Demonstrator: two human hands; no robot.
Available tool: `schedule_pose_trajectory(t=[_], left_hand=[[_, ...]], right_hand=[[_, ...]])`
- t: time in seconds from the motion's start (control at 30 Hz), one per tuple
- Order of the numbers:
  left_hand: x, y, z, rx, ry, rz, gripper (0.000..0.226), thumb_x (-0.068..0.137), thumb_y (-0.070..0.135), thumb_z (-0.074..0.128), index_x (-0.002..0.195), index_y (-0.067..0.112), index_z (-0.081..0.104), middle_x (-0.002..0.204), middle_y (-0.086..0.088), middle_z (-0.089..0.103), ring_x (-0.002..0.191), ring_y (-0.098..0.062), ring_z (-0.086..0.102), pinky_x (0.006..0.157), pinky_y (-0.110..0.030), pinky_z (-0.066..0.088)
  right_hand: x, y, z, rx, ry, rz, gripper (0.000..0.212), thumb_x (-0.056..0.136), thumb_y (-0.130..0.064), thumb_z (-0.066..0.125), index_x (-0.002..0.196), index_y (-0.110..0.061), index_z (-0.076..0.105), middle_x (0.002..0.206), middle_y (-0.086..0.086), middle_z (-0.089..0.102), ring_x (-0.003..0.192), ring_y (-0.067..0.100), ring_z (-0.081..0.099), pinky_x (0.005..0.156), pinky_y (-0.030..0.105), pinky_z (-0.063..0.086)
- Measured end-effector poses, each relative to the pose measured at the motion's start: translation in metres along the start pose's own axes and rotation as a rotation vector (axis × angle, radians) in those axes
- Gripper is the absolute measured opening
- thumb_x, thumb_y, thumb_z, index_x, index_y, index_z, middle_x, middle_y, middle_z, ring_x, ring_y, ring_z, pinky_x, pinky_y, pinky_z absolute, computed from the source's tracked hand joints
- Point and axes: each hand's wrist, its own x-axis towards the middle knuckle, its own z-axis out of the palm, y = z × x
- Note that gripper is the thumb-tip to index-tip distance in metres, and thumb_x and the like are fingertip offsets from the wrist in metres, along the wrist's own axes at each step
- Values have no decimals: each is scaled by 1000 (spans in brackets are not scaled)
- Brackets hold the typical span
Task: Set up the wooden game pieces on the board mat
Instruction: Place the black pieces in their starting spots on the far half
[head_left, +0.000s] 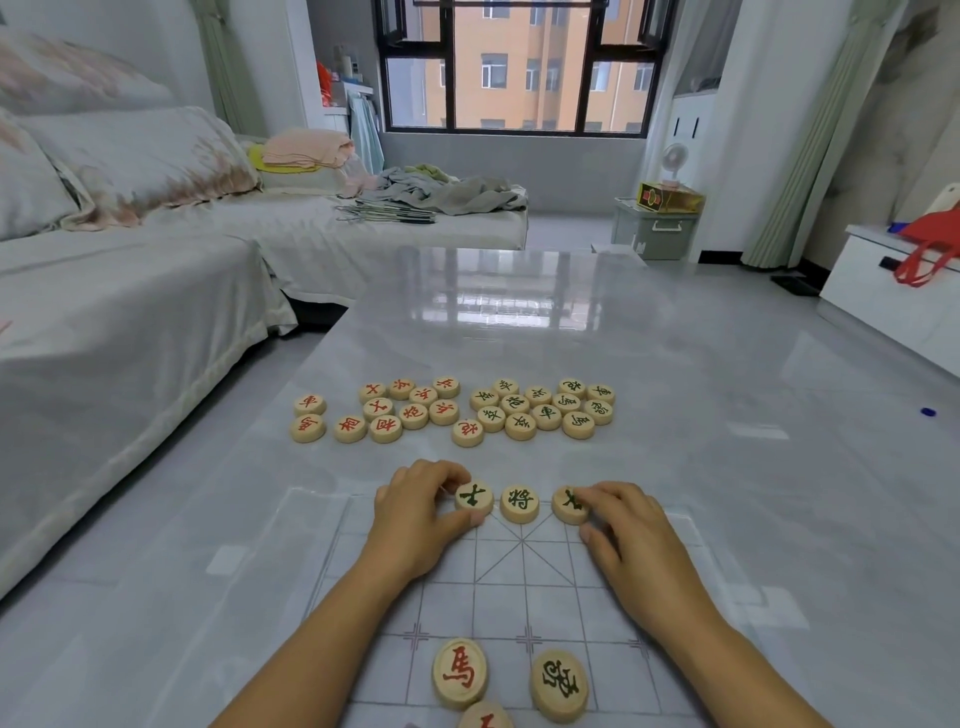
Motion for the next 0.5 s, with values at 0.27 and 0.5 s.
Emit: schedule_pose_trajectory(t=[0.27,0.5], left_hand=[[1,1,2,14,29,-4,34,76,37,70,105,28,56,98,9,53,96,-12,46,90,-33,38],[1,2,3,47,21,-1,42,76,39,69,113,27,53,98,9,49,99,-13,45,90,-31,34]], right_hand=[[-1,-2,1,-64,8,-38,36,92,-14,50,128,-18,54,123,1,52,112,17,47,91,24,39],[0,-4,1,-55,-14,-14,39,92,-19,50,132,-21,49,120,-1,47,112,13,43,87,17,34]])
